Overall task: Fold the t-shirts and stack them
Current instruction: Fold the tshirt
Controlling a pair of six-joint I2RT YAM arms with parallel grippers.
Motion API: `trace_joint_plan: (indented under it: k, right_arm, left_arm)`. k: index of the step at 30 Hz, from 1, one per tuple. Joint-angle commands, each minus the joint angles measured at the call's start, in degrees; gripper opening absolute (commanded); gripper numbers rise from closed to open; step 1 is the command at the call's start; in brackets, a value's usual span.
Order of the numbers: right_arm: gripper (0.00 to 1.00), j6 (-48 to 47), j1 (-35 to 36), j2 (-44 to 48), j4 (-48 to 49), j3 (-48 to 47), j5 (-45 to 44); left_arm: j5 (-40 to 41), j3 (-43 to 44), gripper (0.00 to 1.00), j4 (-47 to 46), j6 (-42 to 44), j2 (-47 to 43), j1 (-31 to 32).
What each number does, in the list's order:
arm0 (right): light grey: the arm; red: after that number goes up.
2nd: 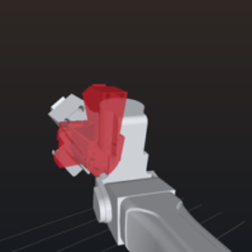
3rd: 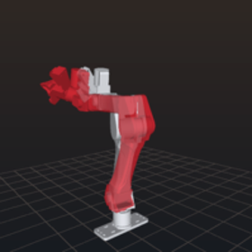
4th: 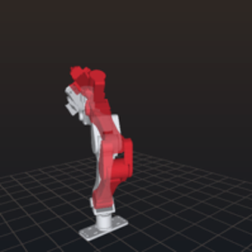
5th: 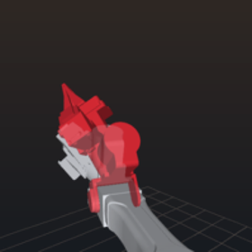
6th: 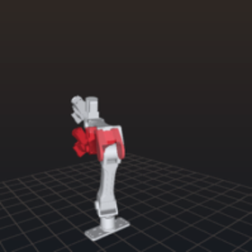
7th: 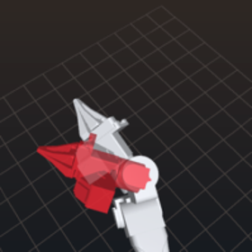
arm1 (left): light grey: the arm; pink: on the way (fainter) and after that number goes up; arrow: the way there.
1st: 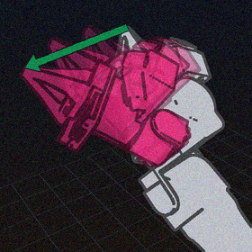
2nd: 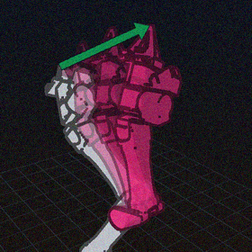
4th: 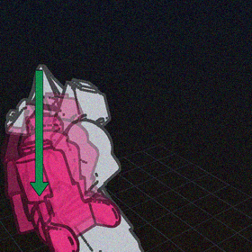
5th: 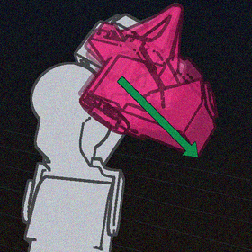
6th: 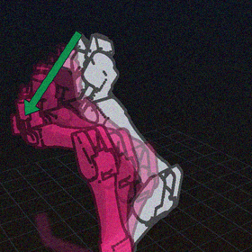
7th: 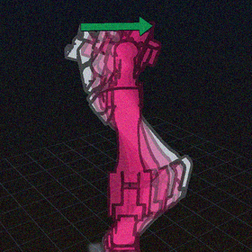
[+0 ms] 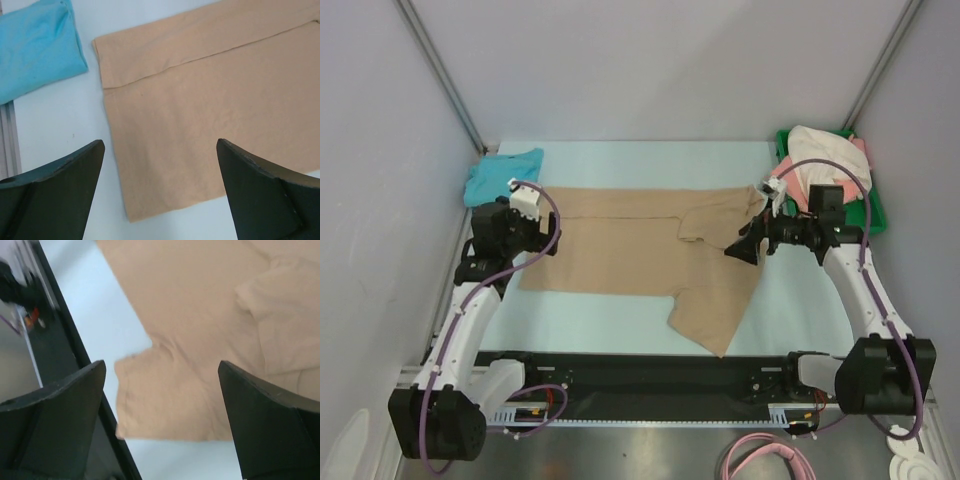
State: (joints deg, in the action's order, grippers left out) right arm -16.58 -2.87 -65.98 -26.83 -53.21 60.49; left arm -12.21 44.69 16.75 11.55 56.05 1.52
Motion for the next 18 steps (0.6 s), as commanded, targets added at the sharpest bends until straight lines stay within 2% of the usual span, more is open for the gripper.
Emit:
trace_joint_plan:
  k: [1, 2, 3, 4, 5, 6, 7, 11, 18]
  right_arm:
    - [1.0, -20.22, 4.7, -3.64, -18.95, -6.03, -0.37]
    - [1.0, -20.86, 5.85, 0.19, -15.66, -4.2, -5.94]
    - [1.0, -23.91, 7.95, 3.54, -11.53, 2.08, -11.39]
    - [1.0, -26.81, 9.02, 6.7, -3.4, 6.76, -21.63]
    - [1.0, -30.06, 10.16, 9.26, 0.08, 10.81, -26.43]
    - [1.0, -36.88, 12.78, 13.72, 2.37, 17.81, -33.52]
    - [1.0, -40.17, 13.41, 14.99, 3.79, 20.23, -35.07]
    - [0.94, -48.89, 14.12, 17.64, 0.91, 26.93, -34.92]
    - [0.88, -51.89, 16.23, 19.22, -11.4, 24.82, -25.61]
  left_arm:
    - [-2.4, -1.7, 1.0, -3.92, 3.64, -2.18, -0.55]
    - [-1.6, -1.88, 1.0, -3.66, 4.78, -1.74, -0.55]
    - [-0.29, -1.88, 1.0, -3.48, 4.71, -1.39, -0.73]
    - [2.51, -1.97, 1.0, -3.48, 4.62, -0.95, -0.9]
    - [3.67, -1.88, 1.0, -3.31, 5.06, 0.27, -0.99]
    - [4.38, -1.8, 0.98, -3.13, 5.32, 0.72, -1.25]
    - [4.82, -2.06, 0.96, -2.96, 5.67, 1.07, -1.34]
    - [6.4, -2.41, 0.95, -2.95, 5.85, 1.43, -1.34]
    - [7.19, -1.71, 0.95, -2.25, 5.68, 3.27, -1.34]
